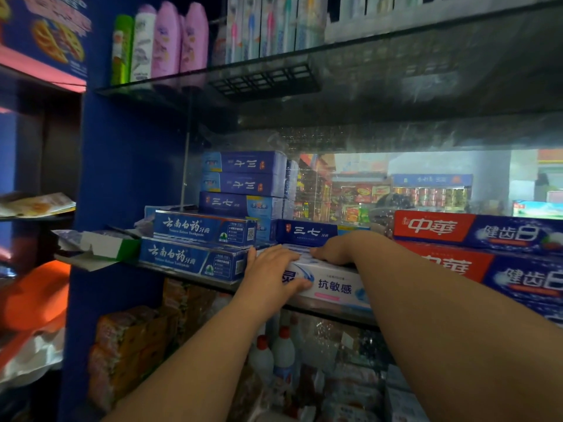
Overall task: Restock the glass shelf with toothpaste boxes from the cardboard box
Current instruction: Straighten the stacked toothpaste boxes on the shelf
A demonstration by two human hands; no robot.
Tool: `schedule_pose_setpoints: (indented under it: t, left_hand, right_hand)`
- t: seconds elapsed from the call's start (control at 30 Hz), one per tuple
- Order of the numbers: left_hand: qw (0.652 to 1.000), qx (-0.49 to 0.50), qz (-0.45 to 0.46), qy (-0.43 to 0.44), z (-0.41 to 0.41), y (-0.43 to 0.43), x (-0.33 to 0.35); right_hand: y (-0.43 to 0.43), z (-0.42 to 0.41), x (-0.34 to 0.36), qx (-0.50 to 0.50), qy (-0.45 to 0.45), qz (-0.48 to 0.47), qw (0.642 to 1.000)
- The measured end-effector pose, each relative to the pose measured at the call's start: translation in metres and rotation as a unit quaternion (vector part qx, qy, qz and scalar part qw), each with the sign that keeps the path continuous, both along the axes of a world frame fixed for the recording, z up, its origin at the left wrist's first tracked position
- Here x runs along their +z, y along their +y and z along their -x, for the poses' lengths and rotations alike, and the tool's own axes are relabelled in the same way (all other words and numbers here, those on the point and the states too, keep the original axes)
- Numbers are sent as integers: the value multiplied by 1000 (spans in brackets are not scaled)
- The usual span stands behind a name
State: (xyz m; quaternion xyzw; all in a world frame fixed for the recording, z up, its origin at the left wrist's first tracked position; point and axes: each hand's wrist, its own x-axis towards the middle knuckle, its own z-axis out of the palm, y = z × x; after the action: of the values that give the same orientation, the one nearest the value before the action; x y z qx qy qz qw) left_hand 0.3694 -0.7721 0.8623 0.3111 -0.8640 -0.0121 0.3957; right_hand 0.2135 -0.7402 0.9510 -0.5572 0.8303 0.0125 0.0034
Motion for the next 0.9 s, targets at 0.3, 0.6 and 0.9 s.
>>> schedule_pose_setpoints:
  t: [0.3, 0.6, 0.9]
  left_hand:
    - [1000, 7, 13, 7, -8, 10, -4]
    - [1000, 4, 20, -10, -15, 13, -3]
    - [1000, 3, 24, -4, -17, 16, -4]
  right_hand:
    - [10, -8, 1, -6, -40, 2, 999]
    - [20, -9, 3, -5, -19, 5, 1000]
    - [27, -10, 3, -9, 3, -1, 1000]
